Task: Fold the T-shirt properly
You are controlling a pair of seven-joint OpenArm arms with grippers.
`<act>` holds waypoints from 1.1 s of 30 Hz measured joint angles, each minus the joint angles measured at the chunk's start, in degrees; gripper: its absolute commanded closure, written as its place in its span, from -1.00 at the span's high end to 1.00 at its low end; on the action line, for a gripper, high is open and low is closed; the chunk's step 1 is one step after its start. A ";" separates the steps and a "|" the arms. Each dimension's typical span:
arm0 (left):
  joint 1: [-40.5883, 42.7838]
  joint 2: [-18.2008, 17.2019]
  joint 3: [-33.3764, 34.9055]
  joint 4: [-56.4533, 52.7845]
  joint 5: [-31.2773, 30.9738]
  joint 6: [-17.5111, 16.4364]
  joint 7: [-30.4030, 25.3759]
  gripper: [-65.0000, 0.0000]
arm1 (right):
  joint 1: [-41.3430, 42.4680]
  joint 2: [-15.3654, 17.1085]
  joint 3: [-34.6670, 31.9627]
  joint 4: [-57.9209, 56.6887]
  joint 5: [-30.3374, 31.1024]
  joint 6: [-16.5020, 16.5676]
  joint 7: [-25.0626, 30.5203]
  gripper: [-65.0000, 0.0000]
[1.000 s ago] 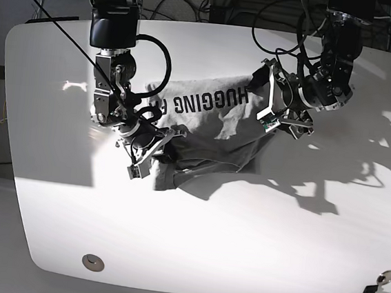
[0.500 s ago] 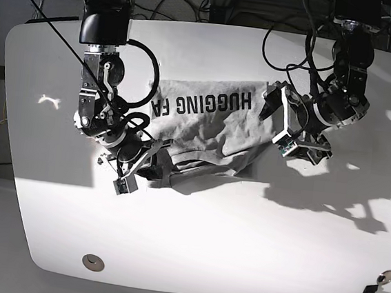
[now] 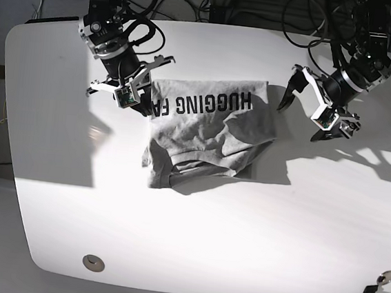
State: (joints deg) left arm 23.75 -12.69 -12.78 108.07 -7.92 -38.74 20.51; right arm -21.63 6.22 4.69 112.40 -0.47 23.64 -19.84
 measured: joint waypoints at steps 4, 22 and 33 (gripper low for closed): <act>8.70 0.31 0.15 -0.09 -0.15 4.52 -14.56 0.72 | -8.26 -2.80 5.40 0.04 -0.31 -2.71 11.82 -0.94; 42.23 9.01 -3.67 -2.03 -0.42 8.26 -40.00 0.72 | -39.69 -5.62 6.43 0.00 0.28 -4.24 22.88 -0.94; 40.39 9.22 -1.57 -22.56 -0.68 8.24 -40.02 0.72 | -41.35 -5.57 6.25 -19.34 0.09 -4.52 23.87 -0.94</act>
State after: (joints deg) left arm 64.14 -3.46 -14.35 85.52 -8.60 -30.50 -19.51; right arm -62.98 0.64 10.94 93.06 -0.38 19.11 4.03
